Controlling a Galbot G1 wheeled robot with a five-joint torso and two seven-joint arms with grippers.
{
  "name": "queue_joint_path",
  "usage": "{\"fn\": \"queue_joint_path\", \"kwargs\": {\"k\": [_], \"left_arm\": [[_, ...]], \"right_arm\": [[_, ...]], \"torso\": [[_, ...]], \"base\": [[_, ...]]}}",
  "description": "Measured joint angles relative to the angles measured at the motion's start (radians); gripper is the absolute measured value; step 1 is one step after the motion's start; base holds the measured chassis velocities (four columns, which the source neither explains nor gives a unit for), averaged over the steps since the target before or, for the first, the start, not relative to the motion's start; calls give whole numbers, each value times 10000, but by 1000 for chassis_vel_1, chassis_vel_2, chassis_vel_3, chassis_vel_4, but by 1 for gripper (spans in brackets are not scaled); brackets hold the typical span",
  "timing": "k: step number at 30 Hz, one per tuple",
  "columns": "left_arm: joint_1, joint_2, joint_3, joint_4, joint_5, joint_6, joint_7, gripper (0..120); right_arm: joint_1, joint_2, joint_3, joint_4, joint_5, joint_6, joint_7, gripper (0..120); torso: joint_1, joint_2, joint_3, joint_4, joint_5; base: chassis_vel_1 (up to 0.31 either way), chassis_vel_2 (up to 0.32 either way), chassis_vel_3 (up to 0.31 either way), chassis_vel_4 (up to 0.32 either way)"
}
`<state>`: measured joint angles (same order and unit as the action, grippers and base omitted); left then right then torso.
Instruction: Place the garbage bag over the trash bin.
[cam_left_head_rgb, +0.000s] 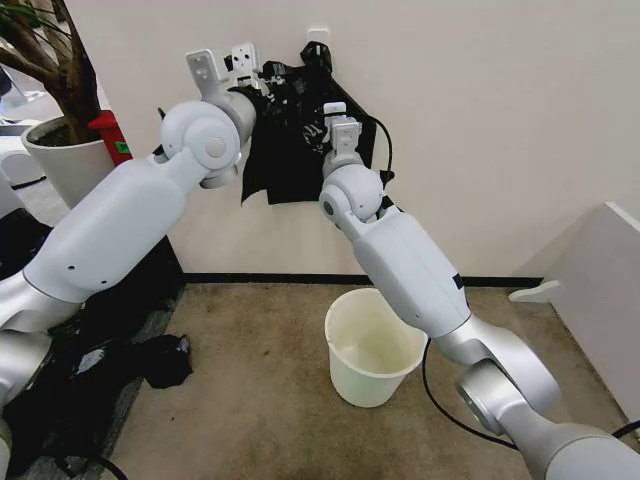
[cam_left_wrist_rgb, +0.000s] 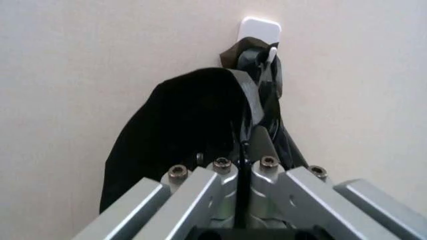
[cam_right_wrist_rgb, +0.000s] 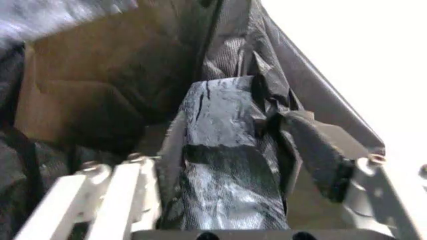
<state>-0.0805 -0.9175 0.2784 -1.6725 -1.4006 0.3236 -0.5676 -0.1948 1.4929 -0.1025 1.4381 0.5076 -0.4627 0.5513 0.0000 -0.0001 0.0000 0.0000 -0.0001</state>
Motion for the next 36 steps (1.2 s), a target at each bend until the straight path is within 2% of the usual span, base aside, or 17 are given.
{"fn": "queue_joint_path", "kwargs": {"k": [2,4,8,11,15,26,34,36], "left_arm": [[44,85,-27,-86,-1,0,6,0],[52,104,-32,-100,-3,0,7,0],[104,308,-117,-161,-15,0,70,0],[121,387,-151,-162,-15,-2,104,0],[171,579,-206,-220,-21,-11,190,0],[308,827,-339,-269,-23,-44,296,0],[120,671,-262,-126,-27,-59,344,0],[114,662,-259,-122,-27,-59,346,0]], "right_arm": [[0,-11,16,-74,22,26,2,45],[0,-17,21,-85,24,31,3,43],[1,-65,98,-135,18,78,32,22],[3,-66,162,-186,-16,98,37,16],[2,-122,286,-231,-96,159,68,0],[-40,-399,540,101,237,254,257,0],[-496,-724,416,1501,2107,-39,826,0],[-533,-750,405,1577,2183,-46,836,0]], "torso": [[0,0,0,0,0],[0,0,0,0,0],[0,0,0,-1,0],[0,0,0,0,0],[0,0,0,1,0],[0,0,0,0,1],[0,0,0,0,2],[0,0,0,-1,3]], "base": [[0,0,0,0],[0,0,0,0],[0,0,0,0],[0,0,0,0],[0,0,0,0],[0,0,0,0],[0,0,0,0],[0,0,0,0]]}}
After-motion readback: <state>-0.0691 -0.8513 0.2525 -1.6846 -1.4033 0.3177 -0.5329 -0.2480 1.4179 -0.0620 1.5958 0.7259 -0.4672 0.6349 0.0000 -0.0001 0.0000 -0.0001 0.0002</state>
